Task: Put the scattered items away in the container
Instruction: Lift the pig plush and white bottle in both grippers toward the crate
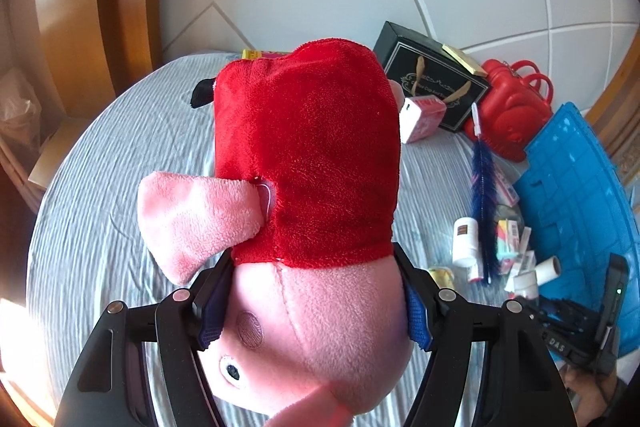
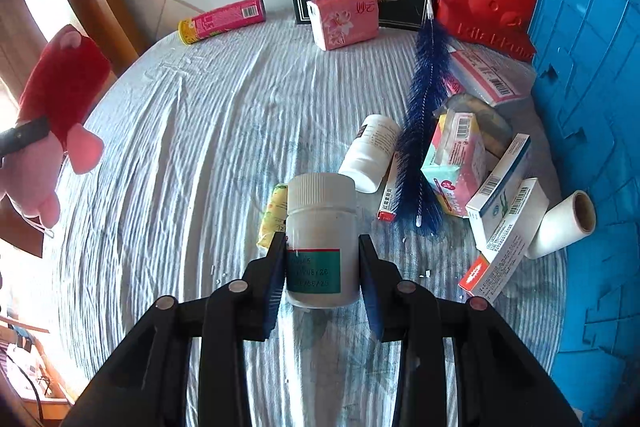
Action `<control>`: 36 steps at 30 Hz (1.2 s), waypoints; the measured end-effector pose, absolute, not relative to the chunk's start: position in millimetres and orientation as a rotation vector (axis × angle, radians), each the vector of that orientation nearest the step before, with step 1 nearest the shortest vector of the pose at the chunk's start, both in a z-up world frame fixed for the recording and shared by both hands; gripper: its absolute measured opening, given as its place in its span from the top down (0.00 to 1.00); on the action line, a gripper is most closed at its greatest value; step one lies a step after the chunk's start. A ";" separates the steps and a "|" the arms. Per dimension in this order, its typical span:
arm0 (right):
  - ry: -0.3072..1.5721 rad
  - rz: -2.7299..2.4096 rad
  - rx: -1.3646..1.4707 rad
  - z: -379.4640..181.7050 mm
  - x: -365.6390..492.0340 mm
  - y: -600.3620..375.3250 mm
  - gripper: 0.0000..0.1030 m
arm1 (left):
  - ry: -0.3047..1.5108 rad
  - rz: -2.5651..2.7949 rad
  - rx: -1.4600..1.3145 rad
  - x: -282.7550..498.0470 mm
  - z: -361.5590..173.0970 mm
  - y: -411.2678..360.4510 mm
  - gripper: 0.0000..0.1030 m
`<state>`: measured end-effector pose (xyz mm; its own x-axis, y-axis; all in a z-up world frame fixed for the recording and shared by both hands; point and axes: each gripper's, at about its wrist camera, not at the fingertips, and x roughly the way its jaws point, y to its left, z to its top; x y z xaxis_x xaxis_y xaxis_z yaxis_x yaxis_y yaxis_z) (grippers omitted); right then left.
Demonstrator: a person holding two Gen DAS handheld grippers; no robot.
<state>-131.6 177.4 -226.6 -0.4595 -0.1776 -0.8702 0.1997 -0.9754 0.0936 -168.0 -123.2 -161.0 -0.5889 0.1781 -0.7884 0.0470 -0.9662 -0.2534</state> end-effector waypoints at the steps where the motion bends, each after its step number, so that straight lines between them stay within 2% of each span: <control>1: 0.032 -2.514 1.474 -218.4 -127.1 177.1 0.68 | -0.382 2.717 -1.372 -162.8 -154.8 -123.6 0.32; 9: 0.018 -2.533 1.325 -147.5 -89.2 168.6 0.68 | -0.360 2.763 -1.246 -126.1 -106.4 -127.1 0.32; 21: 0.008 -2.605 1.108 -54.5 -29.4 162.8 0.68 | -0.345 2.753 -1.125 -89.7 -76.1 -124.6 0.32; 36: -0.021 -2.602 0.954 -18.0 -3.4 214.1 0.68 | -0.289 2.782 -0.972 -53.5 -17.9 -64.5 0.32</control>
